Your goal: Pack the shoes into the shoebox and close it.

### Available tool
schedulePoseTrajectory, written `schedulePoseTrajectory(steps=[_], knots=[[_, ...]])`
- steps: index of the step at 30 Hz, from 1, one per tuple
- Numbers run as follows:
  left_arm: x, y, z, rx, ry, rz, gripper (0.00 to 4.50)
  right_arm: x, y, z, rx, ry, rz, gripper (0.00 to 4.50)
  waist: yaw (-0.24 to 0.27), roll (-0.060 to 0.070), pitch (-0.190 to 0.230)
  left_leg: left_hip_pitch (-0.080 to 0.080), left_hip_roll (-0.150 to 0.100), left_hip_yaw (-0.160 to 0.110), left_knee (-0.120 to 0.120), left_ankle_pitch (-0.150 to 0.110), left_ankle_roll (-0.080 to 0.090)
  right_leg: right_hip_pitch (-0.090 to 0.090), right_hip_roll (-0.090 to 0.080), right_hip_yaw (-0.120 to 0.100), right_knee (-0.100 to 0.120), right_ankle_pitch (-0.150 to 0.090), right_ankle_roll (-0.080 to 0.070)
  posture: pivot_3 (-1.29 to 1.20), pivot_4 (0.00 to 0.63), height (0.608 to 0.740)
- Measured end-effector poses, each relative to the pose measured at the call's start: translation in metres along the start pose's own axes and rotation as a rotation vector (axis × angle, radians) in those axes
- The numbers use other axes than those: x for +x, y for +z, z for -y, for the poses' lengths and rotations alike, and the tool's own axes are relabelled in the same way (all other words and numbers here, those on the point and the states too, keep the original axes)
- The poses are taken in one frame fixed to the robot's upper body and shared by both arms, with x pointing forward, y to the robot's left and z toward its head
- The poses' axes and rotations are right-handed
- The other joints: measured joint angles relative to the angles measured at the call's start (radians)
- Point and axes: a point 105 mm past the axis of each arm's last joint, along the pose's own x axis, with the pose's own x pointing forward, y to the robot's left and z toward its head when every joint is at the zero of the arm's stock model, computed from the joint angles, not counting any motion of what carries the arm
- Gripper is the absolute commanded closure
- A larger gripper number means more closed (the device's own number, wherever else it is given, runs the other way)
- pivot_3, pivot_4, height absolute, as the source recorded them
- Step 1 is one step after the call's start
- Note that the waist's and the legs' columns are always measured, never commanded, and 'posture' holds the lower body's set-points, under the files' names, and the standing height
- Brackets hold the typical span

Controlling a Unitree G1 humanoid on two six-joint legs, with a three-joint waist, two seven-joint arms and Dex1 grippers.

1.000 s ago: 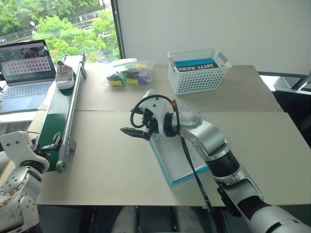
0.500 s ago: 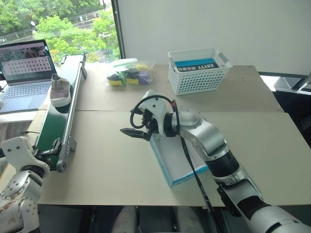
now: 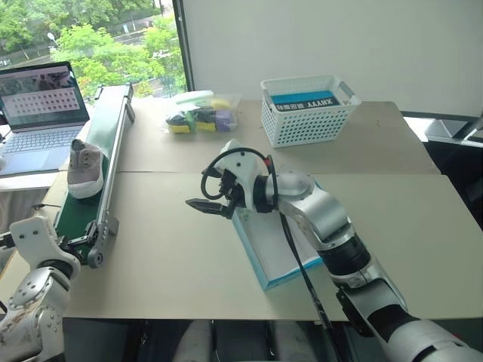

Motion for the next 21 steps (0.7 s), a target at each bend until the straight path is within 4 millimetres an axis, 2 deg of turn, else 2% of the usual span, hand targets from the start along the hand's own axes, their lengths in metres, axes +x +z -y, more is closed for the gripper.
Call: schedulePoseTrajectory(steps=[7, 16, 21], knots=[[0.001, -0.004, 0.001, 0.017, 0.002, -0.012, 0.00, -0.001, -0.001, 0.002, 0.002, -0.012, -0.003, 0.05, 0.000, 0.000, 0.000, 0.000, 0.000, 0.000, 0.000, 0.000, 0.000, 0.000, 0.000, 0.000, 0.000, 0.000, 0.000, 0.00, 0.150, 0.728], [0.003, -0.007, -0.009, 0.015, 0.058, -0.022, 0.00, -0.002, -0.002, 0.002, 0.008, -0.021, 0.003, 0.05, 0.000, 0.000, 0.000, 0.000, 0.000, 0.000, 0.000, 0.000, 0.000, 0.000, 0.000, 0.000, 0.000, 0.000, 0.000, 0.00, 0.150, 0.728], [0.005, -0.006, -0.006, 0.015, 0.060, -0.020, 1.23, -0.003, -0.001, 0.003, 0.009, -0.031, 0.007, 0.00, 0.002, 0.000, 0.000, 0.000, 0.000, 0.000, 0.000, 0.000, 0.000, 0.000, 0.000, 0.000, 0.000, 0.000, 0.000, 0.00, 0.150, 0.728]])
